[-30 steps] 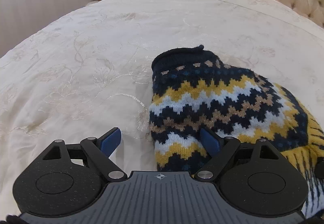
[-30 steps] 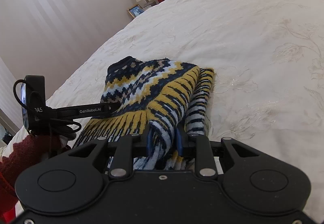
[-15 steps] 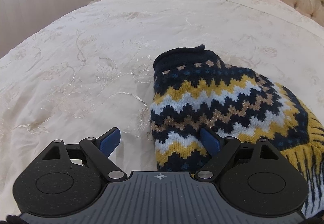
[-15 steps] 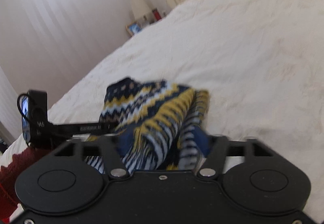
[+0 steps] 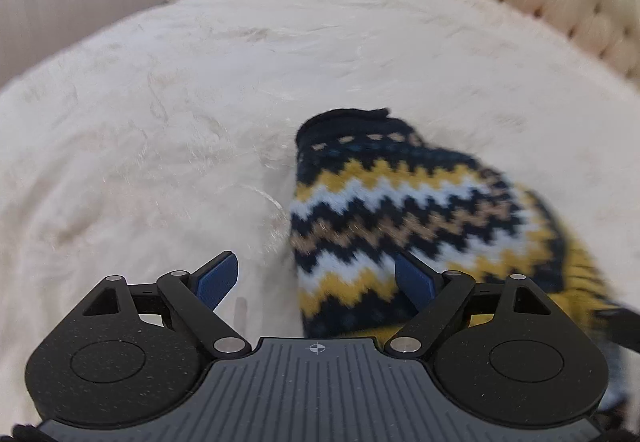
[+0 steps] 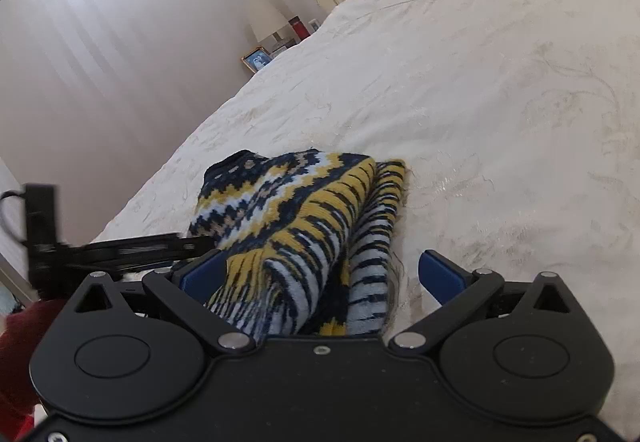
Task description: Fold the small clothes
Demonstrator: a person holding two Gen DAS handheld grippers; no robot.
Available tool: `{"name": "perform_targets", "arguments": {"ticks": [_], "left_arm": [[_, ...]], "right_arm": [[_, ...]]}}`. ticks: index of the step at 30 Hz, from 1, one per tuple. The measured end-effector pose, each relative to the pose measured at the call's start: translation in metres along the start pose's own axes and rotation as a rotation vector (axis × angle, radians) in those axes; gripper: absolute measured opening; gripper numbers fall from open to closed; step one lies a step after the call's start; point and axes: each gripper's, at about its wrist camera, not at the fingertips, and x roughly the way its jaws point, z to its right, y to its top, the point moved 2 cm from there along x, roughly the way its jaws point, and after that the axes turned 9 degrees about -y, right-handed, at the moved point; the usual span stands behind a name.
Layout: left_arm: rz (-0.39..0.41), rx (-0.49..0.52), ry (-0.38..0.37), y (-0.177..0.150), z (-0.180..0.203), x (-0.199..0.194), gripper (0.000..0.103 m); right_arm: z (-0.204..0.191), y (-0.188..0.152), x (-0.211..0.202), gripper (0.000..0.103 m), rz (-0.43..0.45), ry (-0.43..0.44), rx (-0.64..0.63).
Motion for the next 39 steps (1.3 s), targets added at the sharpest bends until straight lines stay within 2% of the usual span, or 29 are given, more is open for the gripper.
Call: {"name": "perform_targets", "arguments": {"ticks": [7, 10, 14, 17, 19, 20, 21, 22, 23, 26, 32, 39], "left_arm": [[-0.050, -0.221, -0.193, -0.044, -0.032, -0.034, 0.086], [-0.084, -0.300, -0.279, -0.059, -0.038, -0.033, 0.086], [-0.121, -0.249, -0.327, -0.061, -0.022, -0.020, 0.086], [-0.163, -0.250, -0.405, -0.061, -0.011, -0.005, 0.087], [-0.165, -0.244, -0.403, -0.063, -0.006, -0.003, 0.085], [-0.153, -0.249, -0.413, -0.063, -0.006, -0.004, 0.070], [-0.142, -0.261, -0.434, -0.065, -0.008, -0.005, 0.060], [-0.134, -0.274, -0.441, -0.066, -0.010, -0.007, 0.046], [-0.126, -0.283, -0.442, -0.067, -0.012, -0.010, 0.040], [-0.113, -0.297, -0.463, -0.070, -0.014, -0.026, 0.036], [-0.109, -0.267, -0.456, -0.078, -0.008, -0.067, 0.035], [-0.139, -0.238, -0.410, -0.120, -0.027, -0.144, 0.036]], "right_arm": [[0.014, -0.006, 0.011, 0.103, -0.046, 0.056, 0.122], [0.011, -0.010, 0.014, 0.103, -0.055, 0.069, 0.112], [0.001, -0.016, 0.021, 0.103, -0.081, 0.130, 0.090], [-0.004, -0.023, 0.025, 0.103, -0.082, 0.139, 0.071], [-0.005, -0.024, 0.027, 0.103, -0.082, 0.140, 0.057], [-0.005, -0.023, 0.027, 0.103, -0.088, 0.145, 0.061], [-0.004, -0.022, 0.028, 0.095, -0.095, 0.149, 0.067], [-0.004, -0.021, 0.027, 0.082, -0.102, 0.138, 0.070], [-0.003, -0.020, 0.027, 0.056, -0.110, 0.128, 0.071], [-0.003, -0.020, 0.023, 0.055, -0.139, 0.163, 0.123], [-0.021, -0.030, -0.014, 0.054, -0.210, 0.192, 0.169], [-0.067, -0.084, -0.071, 0.054, -0.341, 0.256, 0.137]]}}
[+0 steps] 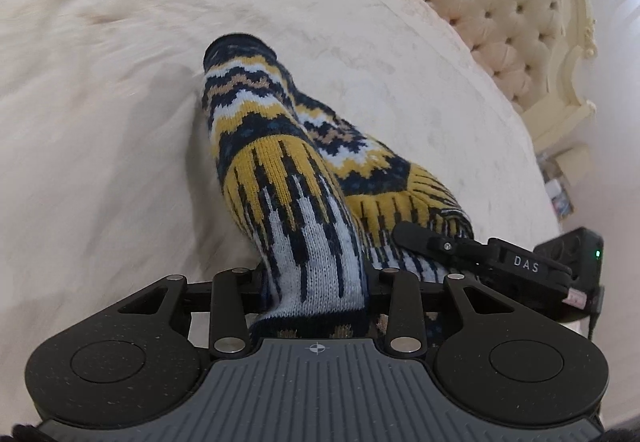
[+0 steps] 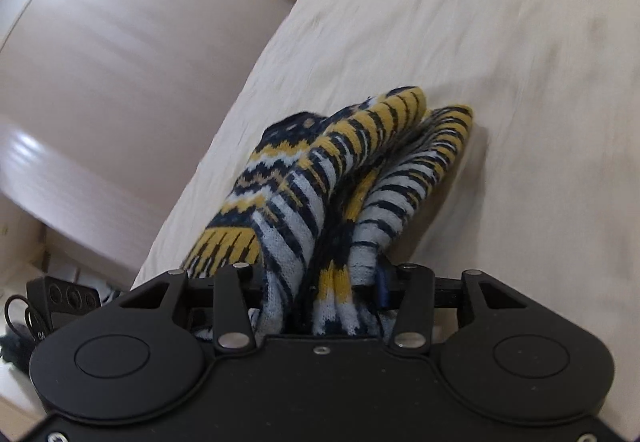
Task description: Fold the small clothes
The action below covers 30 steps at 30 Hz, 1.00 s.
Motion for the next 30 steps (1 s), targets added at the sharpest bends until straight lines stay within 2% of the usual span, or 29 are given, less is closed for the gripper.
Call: {"name": "perform_targets", "arguments": {"ticks": [3, 5, 8, 11, 13, 17, 19, 21, 23, 26, 30], "left_arm": [[-0.010, 0.004, 0.023, -0.028, -0.002, -0.029, 0.036], [-0.024, -0.007, 0.038, -0.049, -0.012, -0.046, 0.039], [-0.029, -0.008, 0.109, -0.075, -0.027, -0.052, 0.043], [-0.004, 0.016, 0.199, -0.091, -0.042, -0.049, 0.054], [0.028, 0.024, 0.217, -0.095, -0.043, -0.050, 0.057], [0.091, 0.056, 0.275, -0.094, -0.027, -0.062, 0.056], [0.144, 0.076, 0.317, -0.091, -0.015, -0.071, 0.057], [0.184, 0.107, 0.354, -0.083, -0.005, -0.076, 0.062], [0.186, 0.140, 0.393, -0.075, 0.002, -0.073, 0.070], [0.222, 0.174, 0.468, -0.063, 0.003, -0.065, 0.070], [0.195, 0.179, 0.497, -0.049, -0.004, -0.041, 0.070]], "right_arm": [[-0.018, -0.040, -0.007, 0.056, -0.069, 0.000, -0.040], [-0.027, -0.066, -0.010, 0.058, -0.105, -0.031, -0.085], [-0.029, -0.093, -0.013, 0.062, -0.138, -0.118, -0.129], [-0.025, -0.101, -0.020, 0.067, -0.129, -0.192, -0.151], [-0.028, -0.102, -0.030, 0.070, -0.103, -0.240, -0.181], [-0.045, -0.105, -0.054, 0.077, -0.002, -0.320, -0.266], [-0.053, -0.101, -0.065, 0.086, 0.067, -0.338, -0.307], [-0.068, -0.102, -0.062, 0.099, 0.135, -0.354, -0.348], [-0.078, -0.099, -0.055, 0.103, 0.182, -0.373, -0.379], [-0.090, -0.094, -0.038, 0.102, 0.233, -0.390, -0.409], [-0.091, -0.089, -0.016, 0.102, 0.288, -0.457, -0.441]]}}
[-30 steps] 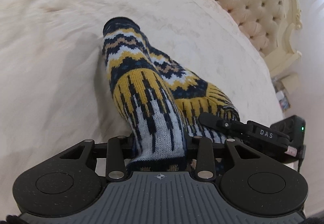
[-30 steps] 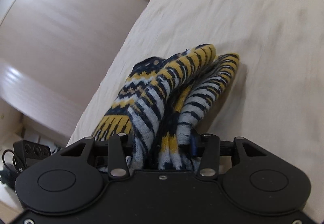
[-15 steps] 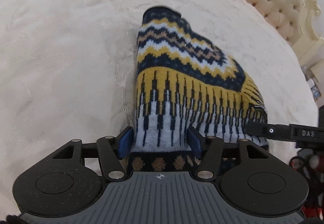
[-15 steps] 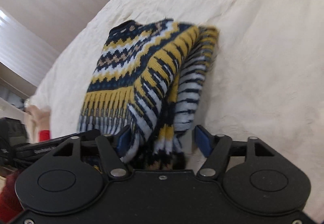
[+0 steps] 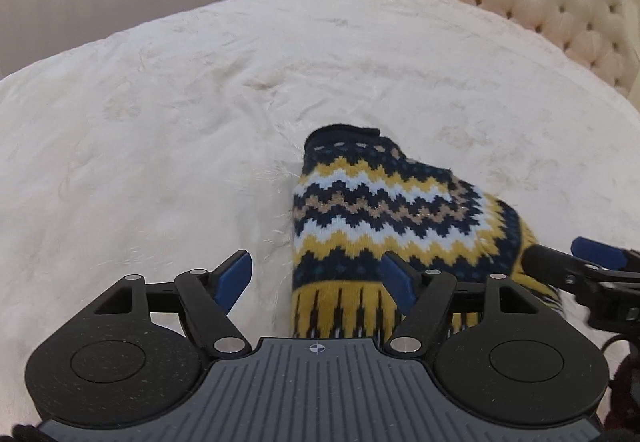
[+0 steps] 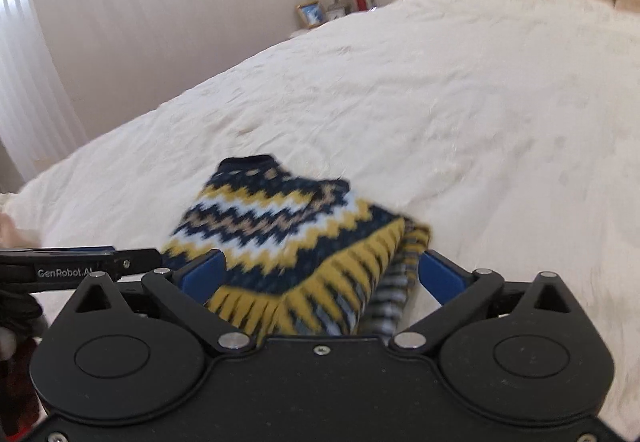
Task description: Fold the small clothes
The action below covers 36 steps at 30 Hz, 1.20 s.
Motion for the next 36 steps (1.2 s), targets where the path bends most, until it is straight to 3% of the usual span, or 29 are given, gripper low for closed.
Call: {"name": "perform_targets", "arguments": {"ticks": [6, 11, 16, 22, 27, 36], "left_arm": [[-0.070, -0.018, 0.001, -0.007, -0.002, 0.036, 0.073], [-0.097, -0.022, 0.008, -0.007, -0.004, 0.045, 0.091], [-0.123, -0.017, 0.052, -0.006, -0.005, 0.053, 0.103], [-0.119, 0.050, 0.113, -0.004, 0.007, 0.055, 0.103], [-0.105, 0.030, 0.098, -0.006, 0.003, 0.051, 0.103], [-0.077, 0.015, 0.129, -0.011, 0.023, -0.004, 0.101]], "right_arm": [[0.006, -0.011, 0.031, 0.102, -0.057, -0.075, 0.005], [0.024, -0.029, 0.046, 0.102, -0.112, -0.043, 0.087], [0.027, -0.036, 0.047, 0.103, -0.085, -0.016, 0.085], [0.027, -0.035, 0.046, 0.103, -0.083, -0.012, 0.090], [0.031, -0.034, 0.045, 0.103, -0.092, 0.012, 0.105], [0.033, -0.027, 0.008, 0.103, -0.157, -0.028, 0.105]]}}
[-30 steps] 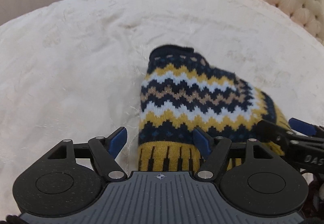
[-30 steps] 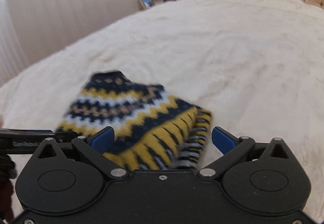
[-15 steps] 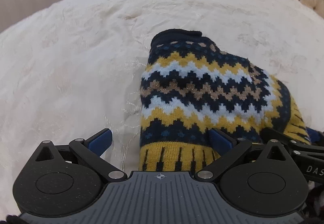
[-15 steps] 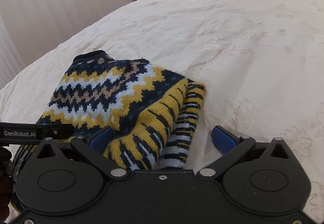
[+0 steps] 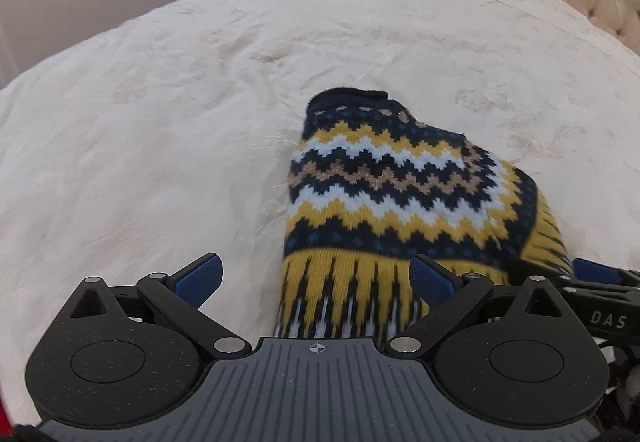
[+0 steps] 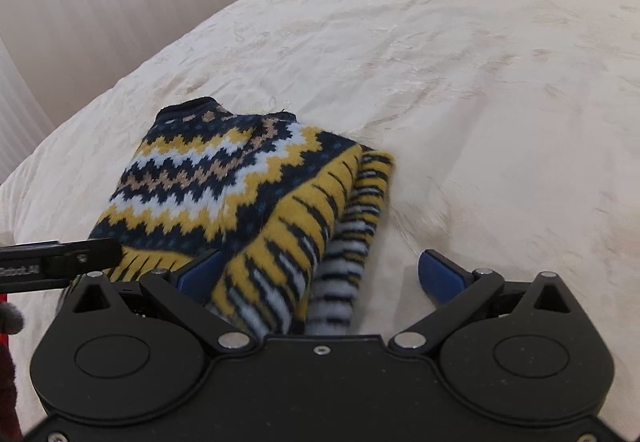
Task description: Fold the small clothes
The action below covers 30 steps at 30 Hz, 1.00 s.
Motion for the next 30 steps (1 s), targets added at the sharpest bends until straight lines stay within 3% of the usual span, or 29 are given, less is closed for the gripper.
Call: {"name": "perform_targets", "arguments": {"ticks": [4, 7, 17, 25, 30], "left_arm": [[0.058, 0.008, 0.034, -0.004, 0.007, -0.036, 0.101], [0.086, -0.004, 0.049, -0.011, 0.010, -0.059, 0.101], [0.002, -0.029, 0.014, -0.045, 0.018, -0.083, 0.101], [-0.006, -0.024, 0.027, -0.058, 0.018, -0.089, 0.101], [-0.017, -0.038, 0.026, -0.063, 0.014, -0.089, 0.101]], "right_arm": [[-0.002, -0.004, -0.032, 0.103, 0.038, -0.053, -0.031], [-0.003, -0.009, -0.057, 0.103, 0.058, -0.019, -0.034], [-0.020, -0.040, -0.112, 0.102, 0.063, 0.030, -0.045], [-0.033, -0.050, -0.120, 0.102, 0.058, -0.096, -0.055], [-0.032, -0.053, -0.119, 0.102, 0.041, -0.064, -0.035]]}}
